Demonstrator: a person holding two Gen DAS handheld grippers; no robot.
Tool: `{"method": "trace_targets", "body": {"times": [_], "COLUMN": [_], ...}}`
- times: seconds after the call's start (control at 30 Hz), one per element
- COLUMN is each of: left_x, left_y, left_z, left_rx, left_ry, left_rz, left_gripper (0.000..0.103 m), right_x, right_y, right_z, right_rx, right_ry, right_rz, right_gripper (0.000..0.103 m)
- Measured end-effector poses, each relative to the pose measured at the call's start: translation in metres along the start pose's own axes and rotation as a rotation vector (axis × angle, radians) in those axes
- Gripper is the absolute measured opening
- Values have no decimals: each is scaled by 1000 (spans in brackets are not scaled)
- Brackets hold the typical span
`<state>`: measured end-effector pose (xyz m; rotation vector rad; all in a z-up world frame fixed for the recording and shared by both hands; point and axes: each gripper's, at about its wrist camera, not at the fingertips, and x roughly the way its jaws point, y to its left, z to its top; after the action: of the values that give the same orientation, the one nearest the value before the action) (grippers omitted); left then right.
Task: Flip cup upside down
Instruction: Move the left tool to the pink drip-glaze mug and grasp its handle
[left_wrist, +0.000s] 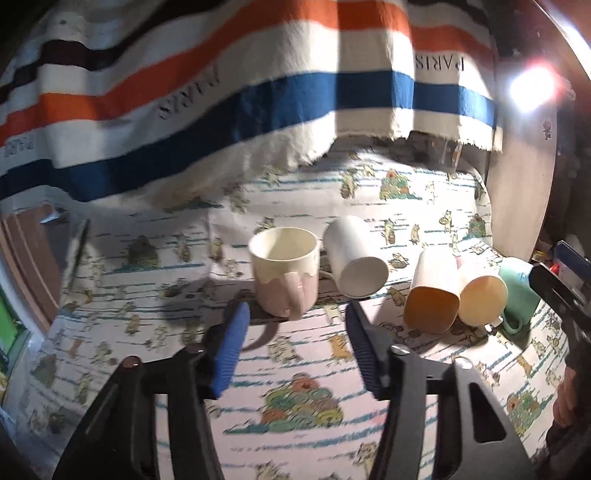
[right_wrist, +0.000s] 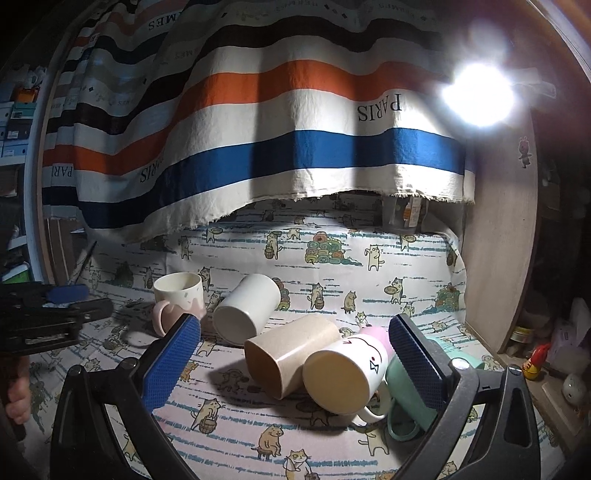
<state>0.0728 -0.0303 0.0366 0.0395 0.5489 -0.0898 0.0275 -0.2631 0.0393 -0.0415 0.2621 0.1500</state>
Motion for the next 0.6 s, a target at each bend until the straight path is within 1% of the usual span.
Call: {"method": "trace_targets", "body": {"times": [0.07,0.1,0.17,0.23,0.4,0.43,0.5,0.6], "left_x": [18,25,38,49,75,80,89,101], "left_y": [-1,-1,-2,-4,-8,-8,-7,-2], "left_z": [7,9,13,14,14,13,11,9], "left_rx": [-16,-24,-28,-30,-9,-11,-21,-29], "left_ry": [30,38,47,65,116,127,147,164], "left_rz": [-23,-7,16,-10,19,32,30,67], "left_gripper": [47,43,41,37,35,34,34,34], "right_x": [3,5,7,9,20,21,21,21], "right_y": [-1,-2,-5,-8,-16,-17,-17,-14], "right_z": [0,0,-2,-4,-7,-8,-9,-11], "right_rx": [3,6,13,21,36,38,32,11], "right_ry": [5,8,12,19,57,60,59,53], "right_rz": [-4,-7,-6,-4,-29,-25,-23,-26], "right_gripper": [102,102,102,102,102,102,102,102]}}
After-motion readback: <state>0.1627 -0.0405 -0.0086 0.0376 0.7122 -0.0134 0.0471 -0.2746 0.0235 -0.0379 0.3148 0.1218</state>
